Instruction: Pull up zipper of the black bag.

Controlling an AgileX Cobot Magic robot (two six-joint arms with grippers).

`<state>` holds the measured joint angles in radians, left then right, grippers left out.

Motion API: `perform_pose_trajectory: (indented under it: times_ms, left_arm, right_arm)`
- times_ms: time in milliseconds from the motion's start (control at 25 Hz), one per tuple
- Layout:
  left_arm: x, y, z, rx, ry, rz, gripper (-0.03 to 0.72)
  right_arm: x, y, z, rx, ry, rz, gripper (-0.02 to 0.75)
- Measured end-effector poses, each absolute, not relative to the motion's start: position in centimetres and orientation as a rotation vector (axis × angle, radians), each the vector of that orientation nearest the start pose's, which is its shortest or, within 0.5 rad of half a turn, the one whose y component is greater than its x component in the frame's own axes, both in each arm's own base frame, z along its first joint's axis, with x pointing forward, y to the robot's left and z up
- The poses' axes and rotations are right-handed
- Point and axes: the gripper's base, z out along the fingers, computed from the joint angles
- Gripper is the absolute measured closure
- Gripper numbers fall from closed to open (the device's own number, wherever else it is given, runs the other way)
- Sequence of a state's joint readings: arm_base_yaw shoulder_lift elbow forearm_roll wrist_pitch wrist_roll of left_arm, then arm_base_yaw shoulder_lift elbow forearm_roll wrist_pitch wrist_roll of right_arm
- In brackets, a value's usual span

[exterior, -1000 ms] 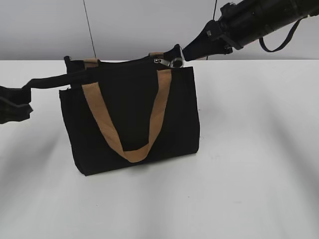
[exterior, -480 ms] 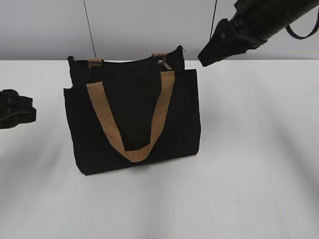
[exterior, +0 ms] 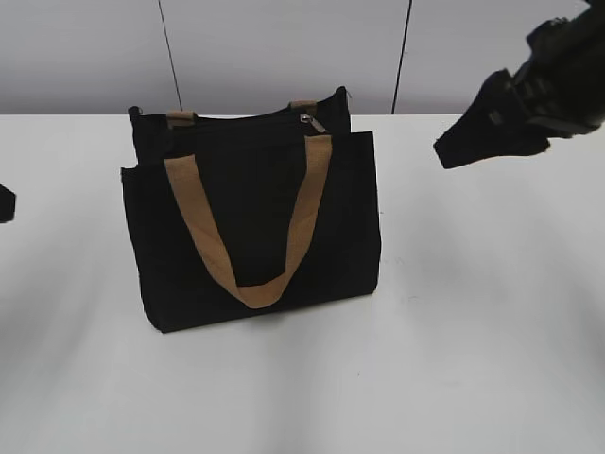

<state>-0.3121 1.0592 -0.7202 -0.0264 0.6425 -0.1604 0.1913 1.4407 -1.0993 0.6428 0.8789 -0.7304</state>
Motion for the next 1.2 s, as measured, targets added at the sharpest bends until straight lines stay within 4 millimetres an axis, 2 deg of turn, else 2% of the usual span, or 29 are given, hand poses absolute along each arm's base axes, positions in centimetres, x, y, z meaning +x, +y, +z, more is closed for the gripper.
perform_pose_trajectory:
  times_ms: [280,520,600,760,960,1200]
  left_arm:
    - [15.8,-5.3,30.1,0.167,2.395,-0.251,0.36]
    - [13.2,-4.4,31.2,0.166,2.34,-0.265,0.36]
    - [12.3,-4.1,30.8,0.167,2.333,-0.267,0.36]
    - [9.9,-3.3,29.7,0.177,2.332,-0.244,0.36]
    - [6.6,-1.9,30.1,0.178,2.252,-0.225,0.36]
    - [3.4,-0.8,30.0,0.198,2.163,-0.209,0.36]
  right_arm:
    - [20.8,7.7,30.9,-0.62,2.317,0.49,0.379]
    - [14.8,5.8,30.6,-0.531,2.255,0.406,0.379]
    - [12.6,5.3,30.8,-0.507,2.2,0.389,0.379]
    - [9.8,4.6,30.4,-0.471,2.149,0.383,0.379]
    - [6.7,3.6,29.7,-0.379,2.152,0.365,0.379]
    - [2.9,1.8,29.1,-0.325,2.177,0.228,0.379]
